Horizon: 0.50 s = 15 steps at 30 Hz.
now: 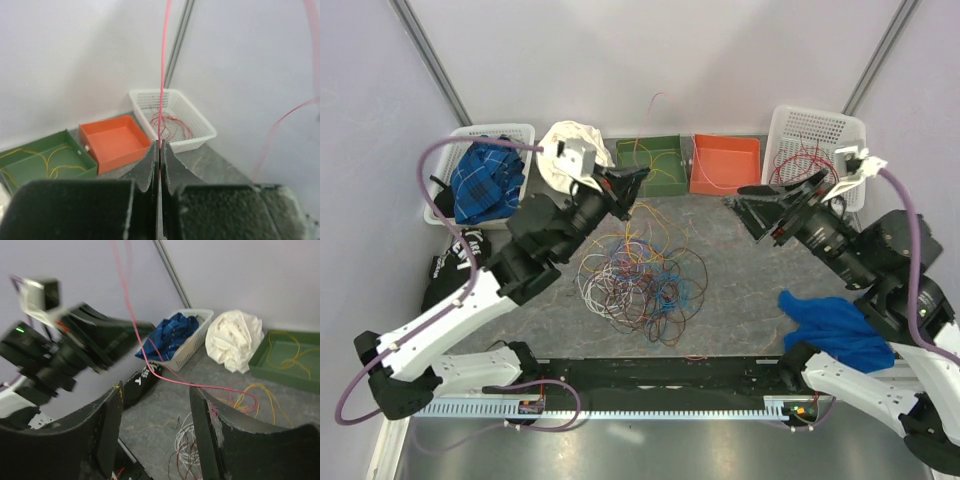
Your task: Untangle the cables
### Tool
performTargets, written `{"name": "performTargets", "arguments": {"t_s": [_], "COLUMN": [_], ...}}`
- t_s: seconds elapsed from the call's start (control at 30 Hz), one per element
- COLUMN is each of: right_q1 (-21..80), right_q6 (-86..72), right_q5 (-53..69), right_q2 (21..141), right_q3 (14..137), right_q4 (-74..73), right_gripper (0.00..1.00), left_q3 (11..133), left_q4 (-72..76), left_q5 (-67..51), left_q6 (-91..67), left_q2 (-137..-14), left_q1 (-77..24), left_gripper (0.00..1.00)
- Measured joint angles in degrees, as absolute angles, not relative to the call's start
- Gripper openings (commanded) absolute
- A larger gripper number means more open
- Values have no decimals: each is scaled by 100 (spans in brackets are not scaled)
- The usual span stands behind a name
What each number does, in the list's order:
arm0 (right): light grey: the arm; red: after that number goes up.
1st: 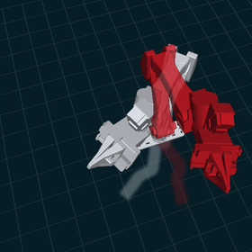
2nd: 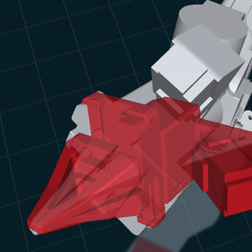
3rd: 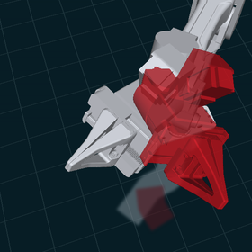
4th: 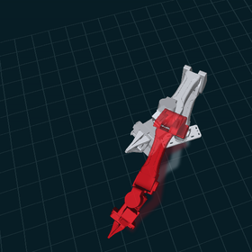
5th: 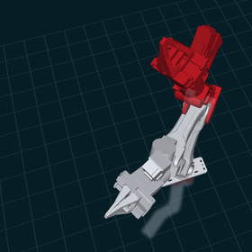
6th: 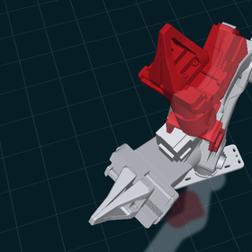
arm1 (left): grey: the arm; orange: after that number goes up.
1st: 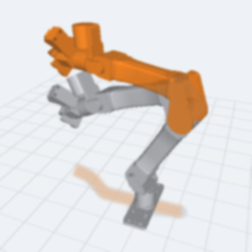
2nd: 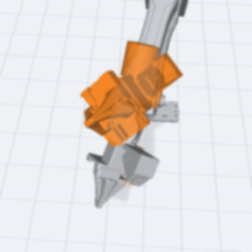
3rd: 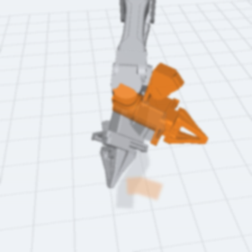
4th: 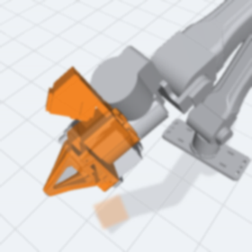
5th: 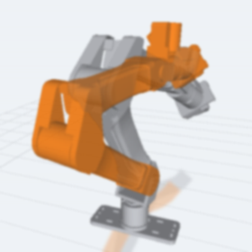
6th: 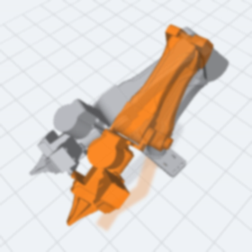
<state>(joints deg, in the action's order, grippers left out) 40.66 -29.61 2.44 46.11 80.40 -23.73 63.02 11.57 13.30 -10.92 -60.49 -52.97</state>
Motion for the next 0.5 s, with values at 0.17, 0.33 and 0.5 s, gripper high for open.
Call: {"name": "performTargets", "arguments": {"t_s": [0.17, 0.33, 0.5], "right_q1": [4066, 4066, 4066], "right_q6": [-2869, -2698, -2486], "right_q5": [224, 231, 257], "right_q2": [4571, 4504, 4298], "right_q3": [7190, 6462, 6060], "right_q4": [-2349, -2298, -1981], "right_gripper": [78, 82, 85], "left_q3": [7743, 8340, 8589], "left_q4": [-119, -945, -1481], "left_q5": [993, 685, 364], "left_q6": [-1315, -1503, -1732], "left_q2": [-6278, -6702, -7050], "left_q1": [-5295, -5295, -5295], "left_gripper": [2, 2, 2]}}
